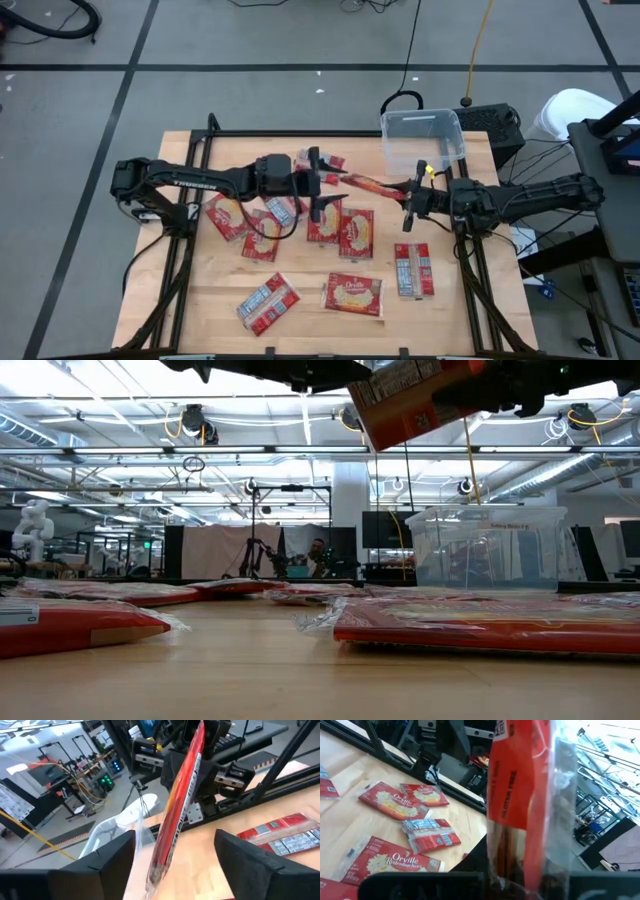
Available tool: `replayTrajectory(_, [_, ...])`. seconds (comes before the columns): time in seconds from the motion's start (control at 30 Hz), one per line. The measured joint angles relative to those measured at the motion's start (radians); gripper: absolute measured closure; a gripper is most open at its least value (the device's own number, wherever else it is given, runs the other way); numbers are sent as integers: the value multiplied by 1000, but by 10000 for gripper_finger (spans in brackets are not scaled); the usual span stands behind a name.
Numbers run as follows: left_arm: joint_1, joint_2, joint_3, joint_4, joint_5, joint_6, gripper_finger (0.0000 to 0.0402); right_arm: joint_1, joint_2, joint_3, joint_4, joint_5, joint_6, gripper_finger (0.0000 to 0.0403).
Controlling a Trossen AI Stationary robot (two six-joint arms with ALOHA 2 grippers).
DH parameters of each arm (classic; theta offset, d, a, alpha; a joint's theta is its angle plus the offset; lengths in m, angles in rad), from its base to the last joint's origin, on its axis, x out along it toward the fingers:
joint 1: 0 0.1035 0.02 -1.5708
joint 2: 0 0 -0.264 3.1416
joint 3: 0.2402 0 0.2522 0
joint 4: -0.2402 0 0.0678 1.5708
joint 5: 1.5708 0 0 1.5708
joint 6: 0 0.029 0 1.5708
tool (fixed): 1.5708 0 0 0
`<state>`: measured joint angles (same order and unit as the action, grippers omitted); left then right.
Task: Sort popcorn bags into baskets
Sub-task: Put the popcorn bag into the transparent container
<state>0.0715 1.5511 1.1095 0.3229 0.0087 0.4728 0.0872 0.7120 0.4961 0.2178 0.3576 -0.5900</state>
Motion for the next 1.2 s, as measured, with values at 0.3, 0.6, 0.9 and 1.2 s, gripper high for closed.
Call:
replayTrajectory(0.3, [-4,0,0,-3,1,24,241,0,0,0,90,-119,3,383])
replayTrajectory(0.6, [-8,0,0,84,53,116,320,0,0,0,123,-128,13,383])
replayTrajectory(0.9, [7,0,0,96,54,272,380,0,-2,1,133,-29,106,372])
replayTrajectory(1.2, [64,1,-1,141,45,453,388,1,-3,2,-31,255,406,259])
